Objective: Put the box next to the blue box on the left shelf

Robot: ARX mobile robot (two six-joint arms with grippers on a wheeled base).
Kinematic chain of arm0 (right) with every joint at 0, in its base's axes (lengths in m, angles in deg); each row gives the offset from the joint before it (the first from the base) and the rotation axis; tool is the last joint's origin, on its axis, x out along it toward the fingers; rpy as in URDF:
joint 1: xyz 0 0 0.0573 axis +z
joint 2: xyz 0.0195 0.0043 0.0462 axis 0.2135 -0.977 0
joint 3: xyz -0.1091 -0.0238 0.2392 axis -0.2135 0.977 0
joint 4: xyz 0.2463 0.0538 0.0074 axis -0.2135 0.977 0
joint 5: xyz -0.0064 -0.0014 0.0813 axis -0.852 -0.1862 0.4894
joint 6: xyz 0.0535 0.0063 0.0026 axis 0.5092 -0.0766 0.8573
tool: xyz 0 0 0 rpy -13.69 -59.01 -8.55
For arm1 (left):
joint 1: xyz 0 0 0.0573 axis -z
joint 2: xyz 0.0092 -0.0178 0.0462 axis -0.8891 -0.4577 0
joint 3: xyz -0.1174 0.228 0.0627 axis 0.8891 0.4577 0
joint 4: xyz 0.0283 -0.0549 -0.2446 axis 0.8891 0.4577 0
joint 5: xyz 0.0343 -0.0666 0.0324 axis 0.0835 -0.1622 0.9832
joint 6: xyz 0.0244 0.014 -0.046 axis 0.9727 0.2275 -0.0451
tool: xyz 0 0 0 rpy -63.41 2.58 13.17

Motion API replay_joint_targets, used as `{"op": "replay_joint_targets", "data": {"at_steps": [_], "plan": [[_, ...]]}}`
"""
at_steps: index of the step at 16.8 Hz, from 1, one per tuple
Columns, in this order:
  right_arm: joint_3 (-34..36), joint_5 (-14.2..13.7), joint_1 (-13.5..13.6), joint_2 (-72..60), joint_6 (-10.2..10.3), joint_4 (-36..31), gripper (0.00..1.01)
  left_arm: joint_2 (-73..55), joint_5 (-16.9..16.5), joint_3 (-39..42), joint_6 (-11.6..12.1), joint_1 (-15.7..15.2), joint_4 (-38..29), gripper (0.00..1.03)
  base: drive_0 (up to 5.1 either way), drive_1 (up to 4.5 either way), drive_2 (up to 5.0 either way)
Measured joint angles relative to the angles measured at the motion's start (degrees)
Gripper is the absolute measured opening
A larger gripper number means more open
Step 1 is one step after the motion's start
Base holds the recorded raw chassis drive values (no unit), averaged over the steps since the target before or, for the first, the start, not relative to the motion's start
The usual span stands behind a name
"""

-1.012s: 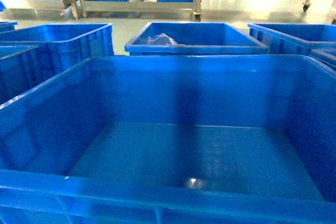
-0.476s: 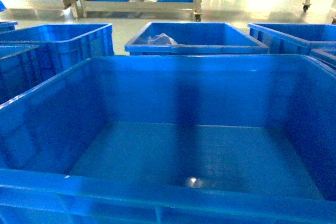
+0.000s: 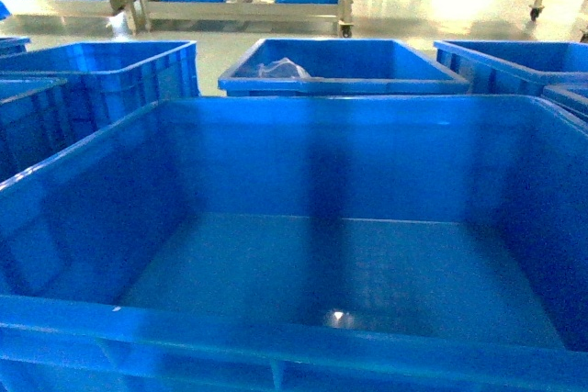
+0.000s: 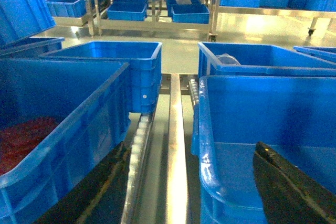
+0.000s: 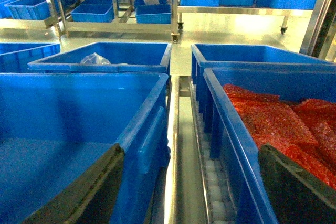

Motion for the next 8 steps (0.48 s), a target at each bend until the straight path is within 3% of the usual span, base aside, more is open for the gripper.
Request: {"op": "replay_joint_targets", "data": {"at_steps": [2, 4, 8], "plan": [[0.0, 0.0, 0.0, 0.0, 0.0, 0.0, 0.99, 0.0, 0.0, 0.0, 0.0, 0.0, 0.0, 0.93, 0.0, 0.0, 0.0], [0.0, 0.0, 0.0, 0.0, 0.0, 0.0, 0.99, 0.0, 0.0, 0.0, 0.07, 0.0, 0.0, 1.0, 0.0, 0.0, 0.0], [0.0, 0.0, 0.0, 0.0, 0.0, 0.0, 0.98, 0.0, 0.0, 0.0, 0.11, 0.0, 0.0, 0.98, 0.0, 0.0, 0.0]]}}
